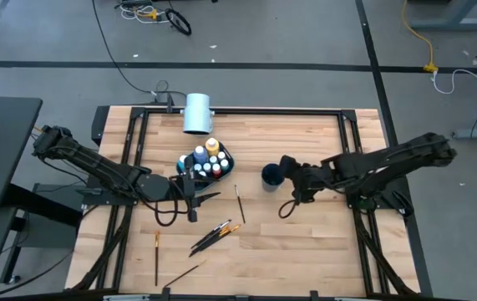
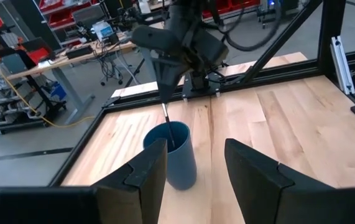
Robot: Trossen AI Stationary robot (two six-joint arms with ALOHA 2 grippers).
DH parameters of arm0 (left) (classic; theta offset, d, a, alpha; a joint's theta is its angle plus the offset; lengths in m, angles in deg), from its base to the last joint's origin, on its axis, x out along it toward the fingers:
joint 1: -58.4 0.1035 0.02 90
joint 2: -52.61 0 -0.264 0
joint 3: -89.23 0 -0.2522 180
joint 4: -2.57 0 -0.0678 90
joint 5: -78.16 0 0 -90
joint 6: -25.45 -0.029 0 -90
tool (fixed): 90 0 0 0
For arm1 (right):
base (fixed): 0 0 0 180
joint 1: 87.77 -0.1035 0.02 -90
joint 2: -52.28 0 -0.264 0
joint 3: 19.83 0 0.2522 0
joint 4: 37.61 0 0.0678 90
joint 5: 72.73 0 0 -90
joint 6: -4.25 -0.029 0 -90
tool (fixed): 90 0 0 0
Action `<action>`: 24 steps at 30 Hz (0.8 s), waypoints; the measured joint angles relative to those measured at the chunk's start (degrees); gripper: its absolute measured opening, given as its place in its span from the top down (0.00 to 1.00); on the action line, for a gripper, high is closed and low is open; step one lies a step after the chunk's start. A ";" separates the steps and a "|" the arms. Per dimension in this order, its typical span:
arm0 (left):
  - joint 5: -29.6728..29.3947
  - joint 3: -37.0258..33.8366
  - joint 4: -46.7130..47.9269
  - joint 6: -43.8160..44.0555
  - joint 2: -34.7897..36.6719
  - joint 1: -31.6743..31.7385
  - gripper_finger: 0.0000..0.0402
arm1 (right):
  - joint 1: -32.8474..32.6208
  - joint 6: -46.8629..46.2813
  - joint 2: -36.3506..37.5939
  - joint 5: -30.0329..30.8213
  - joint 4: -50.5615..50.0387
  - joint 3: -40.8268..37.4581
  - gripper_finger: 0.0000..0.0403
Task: Pick & Place Paint Supplies
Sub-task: Put the silver pain brush on the bottom center into the cup
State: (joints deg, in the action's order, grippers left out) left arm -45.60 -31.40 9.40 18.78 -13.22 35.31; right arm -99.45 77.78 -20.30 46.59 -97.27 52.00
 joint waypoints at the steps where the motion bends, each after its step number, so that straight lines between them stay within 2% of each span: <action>1: 0.09 0.00 -0.01 0.27 0.00 0.00 0.58 | 0.00 -0.09 -0.61 -0.41 0.66 0.00 0.99; 9: 0.20 0.00 2.85 5.07 0.02 0.00 0.58 | 0.24 -2.66 -5.61 -0.77 2.39 0.00 0.96; 15: 0.47 -0.01 7.87 13.26 0.01 0.00 0.58 | 0.24 -4.69 -7.43 -0.86 3.58 0.00 0.96; 24: 6.30 -0.02 15.84 27.78 0.02 -0.08 0.58 | 0.24 -12.36 -7.47 -0.89 9.31 0.00 0.95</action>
State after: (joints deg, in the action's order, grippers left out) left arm -39.30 -31.43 25.24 46.56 -13.19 35.24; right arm -99.21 65.42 -27.77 45.70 -87.97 52.00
